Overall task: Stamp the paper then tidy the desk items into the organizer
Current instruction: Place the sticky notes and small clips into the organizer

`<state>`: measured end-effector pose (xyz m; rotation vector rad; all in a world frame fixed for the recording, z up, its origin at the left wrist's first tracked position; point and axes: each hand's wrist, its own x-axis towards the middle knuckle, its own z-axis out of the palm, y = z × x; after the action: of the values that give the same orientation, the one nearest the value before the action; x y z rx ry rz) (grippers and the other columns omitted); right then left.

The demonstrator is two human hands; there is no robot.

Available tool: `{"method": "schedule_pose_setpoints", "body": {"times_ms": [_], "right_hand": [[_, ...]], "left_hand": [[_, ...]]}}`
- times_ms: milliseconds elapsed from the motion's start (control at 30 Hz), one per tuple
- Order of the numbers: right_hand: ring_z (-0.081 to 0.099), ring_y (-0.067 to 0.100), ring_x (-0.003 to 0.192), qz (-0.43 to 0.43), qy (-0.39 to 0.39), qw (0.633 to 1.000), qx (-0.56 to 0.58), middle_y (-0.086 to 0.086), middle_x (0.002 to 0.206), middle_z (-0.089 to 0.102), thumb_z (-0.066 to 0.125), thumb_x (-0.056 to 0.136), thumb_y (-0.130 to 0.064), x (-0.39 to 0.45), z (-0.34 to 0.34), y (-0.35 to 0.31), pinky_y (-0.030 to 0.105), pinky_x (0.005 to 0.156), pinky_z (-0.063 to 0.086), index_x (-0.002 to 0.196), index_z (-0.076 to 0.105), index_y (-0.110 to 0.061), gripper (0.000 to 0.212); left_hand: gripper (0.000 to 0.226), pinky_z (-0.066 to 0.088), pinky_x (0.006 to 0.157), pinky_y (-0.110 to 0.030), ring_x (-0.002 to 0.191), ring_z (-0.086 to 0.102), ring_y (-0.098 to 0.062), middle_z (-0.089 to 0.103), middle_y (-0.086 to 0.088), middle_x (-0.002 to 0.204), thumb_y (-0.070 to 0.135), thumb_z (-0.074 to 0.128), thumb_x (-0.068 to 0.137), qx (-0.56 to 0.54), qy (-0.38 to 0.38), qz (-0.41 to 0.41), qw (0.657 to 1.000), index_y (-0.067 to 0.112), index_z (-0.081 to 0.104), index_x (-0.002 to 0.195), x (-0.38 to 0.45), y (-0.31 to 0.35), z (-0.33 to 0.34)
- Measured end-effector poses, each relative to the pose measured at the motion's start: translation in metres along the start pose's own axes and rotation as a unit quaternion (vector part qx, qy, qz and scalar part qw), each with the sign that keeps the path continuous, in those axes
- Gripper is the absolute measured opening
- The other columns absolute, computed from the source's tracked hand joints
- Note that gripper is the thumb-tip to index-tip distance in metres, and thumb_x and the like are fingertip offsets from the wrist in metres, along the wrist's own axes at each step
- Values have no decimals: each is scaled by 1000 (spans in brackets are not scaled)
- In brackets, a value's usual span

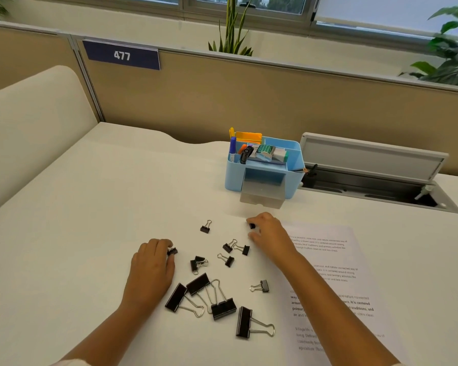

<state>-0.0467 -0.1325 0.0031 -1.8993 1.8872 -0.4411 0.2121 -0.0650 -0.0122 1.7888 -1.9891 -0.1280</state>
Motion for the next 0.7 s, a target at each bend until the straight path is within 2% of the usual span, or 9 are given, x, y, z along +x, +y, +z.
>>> {"method": "schedule_pose_setpoints", "body": {"times_ms": [67,133,200,300,500,600,700], "right_hand": [[51,18,105,-13,15,1000,-21,4,120,52,52,90,-12,-1,4,-2,20,85,40,114,62,-12,25],[55,19,96,-13,18,999,-30,6,114,53,52,90,-12,-2,6,-4,23,80,43,104,63,-11,18],[57,22,93,-2,11,1000,-27,7,114,52,55,88,-15,-2,6,-6,27,77,45,107,59,-13,19],[58,24,99,32,-9,999,-26,9,119,51,59,87,-21,-1,2,-8,30,81,46,116,56,-12,31],[58,21,97,29,-36,998,-39,6,117,55,63,85,-28,-8,-12,-18,28,81,47,110,63,-13,29],[57,16,91,-15,22,999,-38,4,114,56,61,86,-32,-10,-34,-21,23,76,43,111,63,-18,29],[55,15,85,-21,87,996,-17,5,110,57,62,85,-31,6,-65,-27,24,77,44,108,64,-16,28]], "left_hand": [[13,48,62,-43,70,57,-34,61,-12,81,5,58,79,-12,5,-1,1000,1,61,91,0,-1,1],[14,48,63,-44,71,57,-35,61,-13,82,-1,64,78,-26,6,-2,1000,0,61,93,1,-1,1],[13,48,64,-44,72,57,-35,61,-13,82,0,61,80,-32,7,4,999,0,61,93,1,-1,1],[15,48,66,-46,74,56,-36,61,-15,83,-2,62,81,-49,4,-5,999,-1,60,95,1,-1,0],[24,48,70,-41,81,58,-35,61,-16,89,-5,66,77,-81,16,-2,997,-2,59,99,-3,-4,1],[25,47,71,-38,82,58,-35,61,-15,90,-5,67,76,-82,11,5,997,-1,58,100,-1,-6,3],[23,42,73,-32,83,57,-31,61,-10,91,-4,65,78,-85,-2,17,996,2,59,99,-1,-7,5]]}}
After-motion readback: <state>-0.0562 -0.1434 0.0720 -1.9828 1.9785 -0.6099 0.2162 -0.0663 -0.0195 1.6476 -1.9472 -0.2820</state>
